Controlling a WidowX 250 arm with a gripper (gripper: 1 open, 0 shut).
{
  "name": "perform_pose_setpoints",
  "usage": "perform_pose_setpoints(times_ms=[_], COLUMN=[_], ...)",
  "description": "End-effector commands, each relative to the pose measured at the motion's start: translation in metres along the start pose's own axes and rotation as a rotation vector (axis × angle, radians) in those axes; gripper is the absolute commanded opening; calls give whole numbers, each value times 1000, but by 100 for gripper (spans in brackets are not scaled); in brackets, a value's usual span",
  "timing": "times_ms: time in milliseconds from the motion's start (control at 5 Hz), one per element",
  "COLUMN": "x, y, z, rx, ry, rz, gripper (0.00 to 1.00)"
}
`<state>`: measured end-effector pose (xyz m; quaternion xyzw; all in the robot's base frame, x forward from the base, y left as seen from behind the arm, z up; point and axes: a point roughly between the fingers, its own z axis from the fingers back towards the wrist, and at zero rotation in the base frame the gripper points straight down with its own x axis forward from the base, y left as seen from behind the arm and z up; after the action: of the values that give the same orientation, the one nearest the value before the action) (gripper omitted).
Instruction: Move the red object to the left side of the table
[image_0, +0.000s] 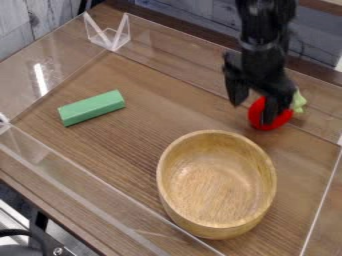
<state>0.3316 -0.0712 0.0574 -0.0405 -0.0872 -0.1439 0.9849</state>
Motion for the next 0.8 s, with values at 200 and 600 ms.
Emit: perform_pose_setpoints(times_ms=[200,600], x=[11,20], y=[-2,-8], z=[-6,47], rx=[15,32], ry=[-35,-94], rz=[23,66], gripper=[0,0])
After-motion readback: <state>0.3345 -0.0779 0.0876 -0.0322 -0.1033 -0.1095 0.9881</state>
